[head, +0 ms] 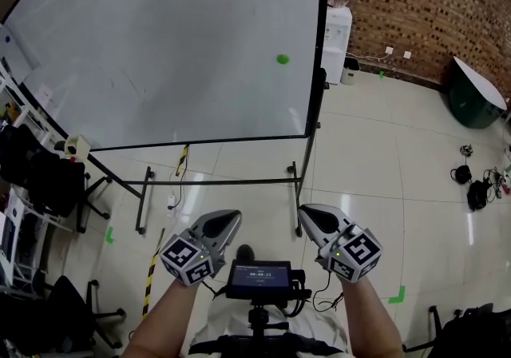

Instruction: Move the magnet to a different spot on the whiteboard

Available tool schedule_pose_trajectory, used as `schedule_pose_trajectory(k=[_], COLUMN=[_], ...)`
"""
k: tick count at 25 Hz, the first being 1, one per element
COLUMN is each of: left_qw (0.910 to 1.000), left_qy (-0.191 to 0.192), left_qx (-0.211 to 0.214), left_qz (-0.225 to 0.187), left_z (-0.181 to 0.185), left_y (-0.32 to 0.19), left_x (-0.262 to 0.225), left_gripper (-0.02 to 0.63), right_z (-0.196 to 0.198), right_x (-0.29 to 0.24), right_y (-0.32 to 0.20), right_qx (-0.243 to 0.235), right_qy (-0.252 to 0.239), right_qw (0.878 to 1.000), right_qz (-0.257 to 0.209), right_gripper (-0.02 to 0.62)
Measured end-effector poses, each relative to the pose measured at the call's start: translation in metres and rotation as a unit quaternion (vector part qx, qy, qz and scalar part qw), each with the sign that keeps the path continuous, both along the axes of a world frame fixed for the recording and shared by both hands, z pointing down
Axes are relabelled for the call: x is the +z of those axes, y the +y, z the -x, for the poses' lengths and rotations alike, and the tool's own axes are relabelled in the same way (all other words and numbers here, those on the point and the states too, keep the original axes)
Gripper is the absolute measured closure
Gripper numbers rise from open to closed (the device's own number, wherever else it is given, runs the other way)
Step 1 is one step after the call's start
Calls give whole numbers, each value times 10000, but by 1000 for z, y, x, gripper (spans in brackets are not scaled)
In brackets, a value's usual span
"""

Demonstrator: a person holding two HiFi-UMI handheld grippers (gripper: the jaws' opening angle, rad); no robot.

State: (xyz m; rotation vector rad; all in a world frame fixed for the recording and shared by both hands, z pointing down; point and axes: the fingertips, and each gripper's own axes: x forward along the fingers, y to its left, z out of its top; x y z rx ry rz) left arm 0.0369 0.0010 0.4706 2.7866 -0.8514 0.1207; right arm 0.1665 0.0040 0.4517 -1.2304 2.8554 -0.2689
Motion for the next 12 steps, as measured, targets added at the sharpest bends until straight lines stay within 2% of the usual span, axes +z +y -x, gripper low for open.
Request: schedule_pose_trajectory(k=[12], left_qw=[9999], left_qy=[-57], left_qx=[-101], left_qz=[33], left_z=[6], left_y=[16], left_x=[-1], left_gripper=[583], right_z=[6], right_x=[2], right_y=[14], right_qx=[-100], right_qy=[-54], right_qw=[9999], right_qz=[67], right_gripper=[572])
